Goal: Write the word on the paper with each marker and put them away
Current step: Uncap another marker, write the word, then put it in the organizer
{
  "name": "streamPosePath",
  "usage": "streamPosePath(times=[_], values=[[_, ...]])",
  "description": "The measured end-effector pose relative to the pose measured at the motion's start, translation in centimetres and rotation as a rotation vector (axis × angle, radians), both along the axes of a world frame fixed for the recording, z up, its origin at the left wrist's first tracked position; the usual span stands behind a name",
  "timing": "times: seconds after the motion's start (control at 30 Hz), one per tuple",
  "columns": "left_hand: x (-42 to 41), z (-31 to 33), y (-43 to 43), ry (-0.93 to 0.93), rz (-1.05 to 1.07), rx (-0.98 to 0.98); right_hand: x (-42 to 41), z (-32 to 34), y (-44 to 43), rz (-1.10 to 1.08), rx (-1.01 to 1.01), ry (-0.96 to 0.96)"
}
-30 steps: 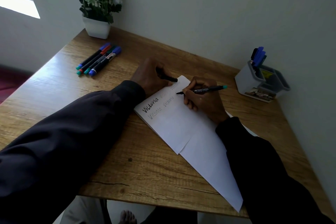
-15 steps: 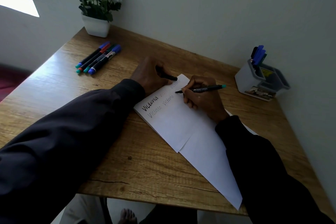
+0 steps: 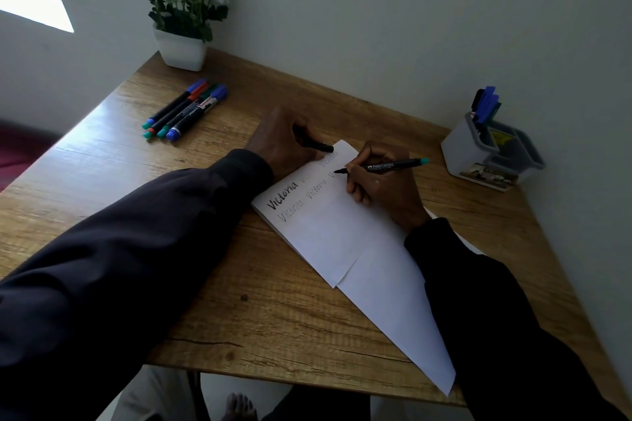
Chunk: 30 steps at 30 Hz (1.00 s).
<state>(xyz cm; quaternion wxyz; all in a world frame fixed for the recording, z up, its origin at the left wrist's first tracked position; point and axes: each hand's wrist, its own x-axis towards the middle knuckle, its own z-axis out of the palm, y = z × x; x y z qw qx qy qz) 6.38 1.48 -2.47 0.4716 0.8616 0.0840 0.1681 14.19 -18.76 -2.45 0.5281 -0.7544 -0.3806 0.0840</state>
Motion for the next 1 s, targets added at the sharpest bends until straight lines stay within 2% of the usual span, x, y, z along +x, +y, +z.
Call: streamPosePath(times=[1.0], values=[[0.14, 0.01, -0.02, 0.009, 0.018, 0.015, 0.5, -0.39, 0.12, -0.061, -0.032, 0.025]])
